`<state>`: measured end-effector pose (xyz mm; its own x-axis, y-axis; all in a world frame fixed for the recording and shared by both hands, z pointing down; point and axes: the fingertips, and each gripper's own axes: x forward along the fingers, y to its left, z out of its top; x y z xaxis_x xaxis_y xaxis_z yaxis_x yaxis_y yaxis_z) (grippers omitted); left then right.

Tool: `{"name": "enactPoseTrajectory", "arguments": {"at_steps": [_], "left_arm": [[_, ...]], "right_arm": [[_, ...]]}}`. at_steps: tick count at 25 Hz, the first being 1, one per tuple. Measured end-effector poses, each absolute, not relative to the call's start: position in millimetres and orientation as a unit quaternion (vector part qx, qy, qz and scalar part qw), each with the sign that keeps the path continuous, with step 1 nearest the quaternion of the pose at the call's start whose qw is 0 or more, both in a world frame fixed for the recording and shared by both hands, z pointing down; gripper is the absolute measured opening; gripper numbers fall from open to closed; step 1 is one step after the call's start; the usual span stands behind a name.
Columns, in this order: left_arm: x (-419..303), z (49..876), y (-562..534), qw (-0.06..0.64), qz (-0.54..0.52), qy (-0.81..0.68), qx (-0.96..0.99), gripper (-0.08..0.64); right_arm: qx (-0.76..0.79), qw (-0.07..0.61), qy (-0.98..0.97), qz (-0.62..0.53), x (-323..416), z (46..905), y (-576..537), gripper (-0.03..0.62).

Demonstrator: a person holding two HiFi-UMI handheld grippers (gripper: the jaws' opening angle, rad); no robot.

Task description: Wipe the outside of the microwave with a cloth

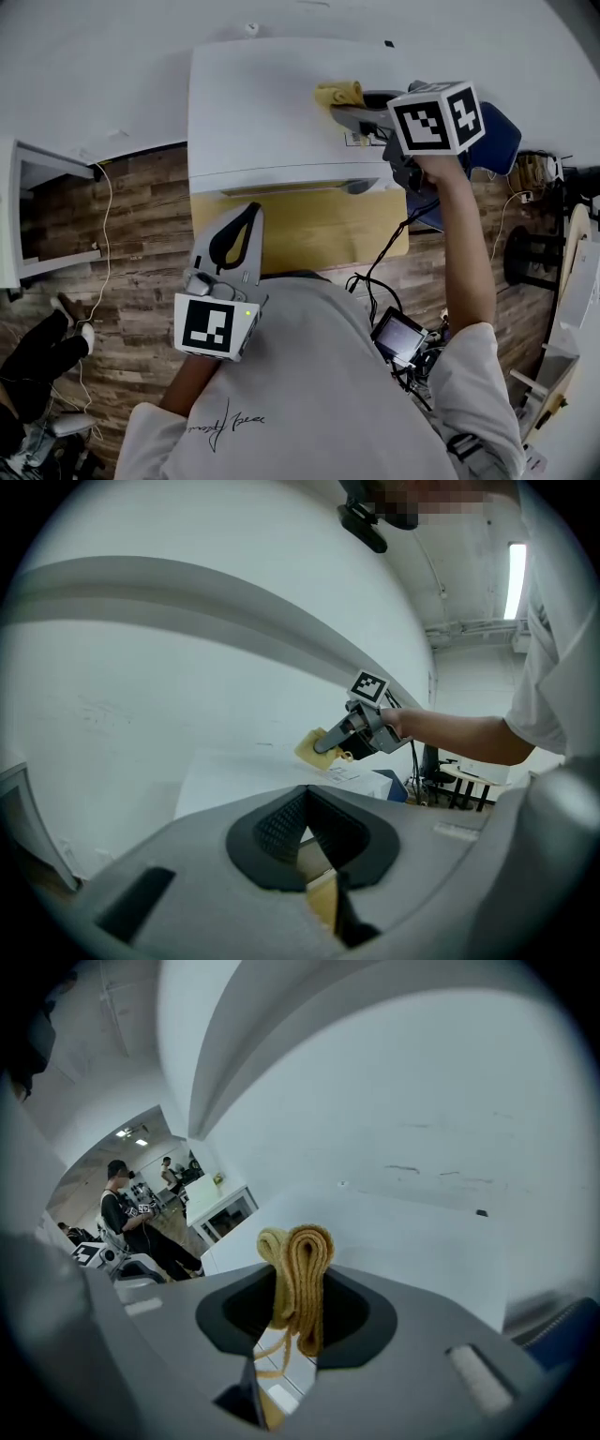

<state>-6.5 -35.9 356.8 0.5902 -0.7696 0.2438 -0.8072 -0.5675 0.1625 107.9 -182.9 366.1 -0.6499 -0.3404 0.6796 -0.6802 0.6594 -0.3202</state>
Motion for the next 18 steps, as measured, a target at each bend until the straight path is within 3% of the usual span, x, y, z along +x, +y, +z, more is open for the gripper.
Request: {"name": "enactPoseTrajectory", "arguments": {"at_steps": [10, 18], "left_arm": [[10, 358, -30, 0.124, 0.077, -0.425, 0.893, -0.008], [14, 357, -34, 0.133, 0.064, -0.431, 0.89, -0.009]], "right_arm": [[0.429, 0.348, -0.789, 0.27, 242, 371, -179, 0.123], [0.473, 0.5, -0.704, 0.175, 295, 402, -175, 0.123]]}}
